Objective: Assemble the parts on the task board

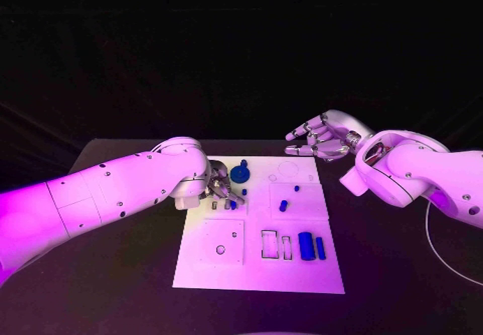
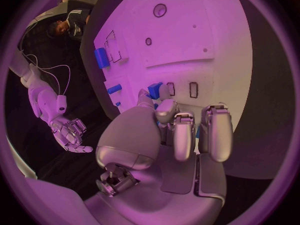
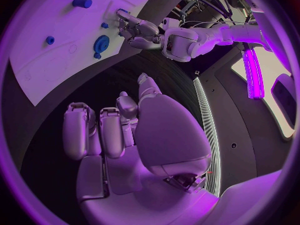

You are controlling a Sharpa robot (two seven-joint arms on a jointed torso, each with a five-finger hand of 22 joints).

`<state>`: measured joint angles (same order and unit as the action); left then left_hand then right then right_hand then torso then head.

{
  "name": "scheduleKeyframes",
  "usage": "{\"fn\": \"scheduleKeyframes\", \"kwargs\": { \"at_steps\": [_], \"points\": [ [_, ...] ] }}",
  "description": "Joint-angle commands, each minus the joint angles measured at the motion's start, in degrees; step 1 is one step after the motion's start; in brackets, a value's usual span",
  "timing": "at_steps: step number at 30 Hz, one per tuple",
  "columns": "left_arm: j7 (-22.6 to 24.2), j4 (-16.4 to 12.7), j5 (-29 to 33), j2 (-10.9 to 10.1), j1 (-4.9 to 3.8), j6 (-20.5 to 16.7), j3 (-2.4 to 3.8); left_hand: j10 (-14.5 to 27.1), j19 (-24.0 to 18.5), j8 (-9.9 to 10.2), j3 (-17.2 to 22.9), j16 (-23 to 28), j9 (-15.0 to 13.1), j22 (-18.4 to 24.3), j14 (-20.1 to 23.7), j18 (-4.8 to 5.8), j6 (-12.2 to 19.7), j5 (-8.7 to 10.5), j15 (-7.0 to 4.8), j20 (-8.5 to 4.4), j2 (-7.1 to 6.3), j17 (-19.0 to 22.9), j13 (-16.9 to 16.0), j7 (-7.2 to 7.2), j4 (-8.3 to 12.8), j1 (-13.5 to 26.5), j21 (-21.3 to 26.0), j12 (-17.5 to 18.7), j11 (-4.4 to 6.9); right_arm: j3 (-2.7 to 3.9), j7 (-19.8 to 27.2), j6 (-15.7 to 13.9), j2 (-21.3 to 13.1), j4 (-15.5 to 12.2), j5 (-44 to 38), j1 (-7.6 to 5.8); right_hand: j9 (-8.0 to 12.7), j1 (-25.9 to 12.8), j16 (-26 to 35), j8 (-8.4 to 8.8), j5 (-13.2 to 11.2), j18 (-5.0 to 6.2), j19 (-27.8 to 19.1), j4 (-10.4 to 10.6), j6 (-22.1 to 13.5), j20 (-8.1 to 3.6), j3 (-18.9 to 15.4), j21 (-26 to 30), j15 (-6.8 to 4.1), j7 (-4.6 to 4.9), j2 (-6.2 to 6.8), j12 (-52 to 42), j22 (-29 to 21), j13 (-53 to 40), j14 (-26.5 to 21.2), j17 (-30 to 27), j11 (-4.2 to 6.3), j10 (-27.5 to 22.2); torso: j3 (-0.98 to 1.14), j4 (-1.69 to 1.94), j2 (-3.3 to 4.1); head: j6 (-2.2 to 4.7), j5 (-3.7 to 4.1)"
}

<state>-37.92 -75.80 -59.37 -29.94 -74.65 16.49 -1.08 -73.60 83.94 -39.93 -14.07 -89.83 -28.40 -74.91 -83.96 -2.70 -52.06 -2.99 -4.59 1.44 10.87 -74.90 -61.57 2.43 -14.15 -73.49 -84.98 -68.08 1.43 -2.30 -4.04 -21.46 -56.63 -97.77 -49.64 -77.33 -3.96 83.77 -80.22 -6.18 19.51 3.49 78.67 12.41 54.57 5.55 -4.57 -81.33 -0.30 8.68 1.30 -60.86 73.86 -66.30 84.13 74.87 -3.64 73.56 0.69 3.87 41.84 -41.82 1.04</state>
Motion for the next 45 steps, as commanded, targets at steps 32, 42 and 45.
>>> {"fn": "scheduleKeyframes", "kwargs": {
  "at_steps": [32, 42, 45],
  "points": [
    [1.97, -4.41, 5.15, -5.19, 0.42, -9.88, -0.06, 0.2, 3.7, 0.2, 52.38, -0.17, -3.07, -8.53, -6.04, 1.18, 2.33, -2.64, -0.1, 0.02, -16.53, -15.1, 2.87, 0.55, 10.0, 1.11, -0.47, 3.57, -0.16, -0.18, 0.57, 2.18, 0.89, 0.75, 0.47, 0.43, -0.06, 0.21, 0.44, -0.43, 1.6, 0.45, -0.49, -0.3, 0.4, -0.02, -0.3, 0.5, -0.51, -0.13, -0.42, -0.47, -0.27, 0.08, 2.62, -0.13, 0.22, 0.21, 0.1, 0.17, 0.02, -0.13, -0.34],
    [1.92, -5.81, 0.46, -5.72, 1.15, -11.51, -0.11, -0.14, 3.85, -0.13, 53.63, -0.17, -3.42, -8.93, -6.04, 1.27, 2.3, -2.7, -0.19, -0.01, -16.89, -15.1, 2.6, 0.48, 10.52, 1.99, -0.72, 3.27, -0.11, -0.21, 0.69, 2.46, 1.04, 0.91, 0.59, 0.66, -0.06, 0.18, 0.48, -0.43, 1.65, 0.48, -0.58, -0.29, 0.39, -0.02, -0.31, 0.58, -0.51, -0.12, -0.42, -0.47, -0.41, 0.09, 2.6, -0.19, 0.21, 0.2, 0.02, 0.0, 0.02, -0.2, -0.69],
    [1.72, -5.88, -0.41, -5.68, 1.34, -10.57, -0.12, -0.18, 3.88, -0.2, 53.92, -0.17, -3.5, -9.02, -6.04, 1.29, 2.3, -2.72, -0.21, -0.02, -16.97, -15.1, 2.62, 0.46, 10.68, 2.16, -0.78, 3.26, -0.09, -0.22, 0.69, 2.5, 1.01, 0.91, 0.6, 0.67, -0.06, 0.18, 0.48, -0.43, 1.65, 0.48, -0.58, -0.29, 0.39, -0.02, -0.31, 0.58, -0.51, -0.12, -0.42, -0.47, -0.41, 0.09, 2.6, -0.19, 0.21, 0.2, 0.03, 0.0, 0.02, -0.28, -0.68]
  ]
}}
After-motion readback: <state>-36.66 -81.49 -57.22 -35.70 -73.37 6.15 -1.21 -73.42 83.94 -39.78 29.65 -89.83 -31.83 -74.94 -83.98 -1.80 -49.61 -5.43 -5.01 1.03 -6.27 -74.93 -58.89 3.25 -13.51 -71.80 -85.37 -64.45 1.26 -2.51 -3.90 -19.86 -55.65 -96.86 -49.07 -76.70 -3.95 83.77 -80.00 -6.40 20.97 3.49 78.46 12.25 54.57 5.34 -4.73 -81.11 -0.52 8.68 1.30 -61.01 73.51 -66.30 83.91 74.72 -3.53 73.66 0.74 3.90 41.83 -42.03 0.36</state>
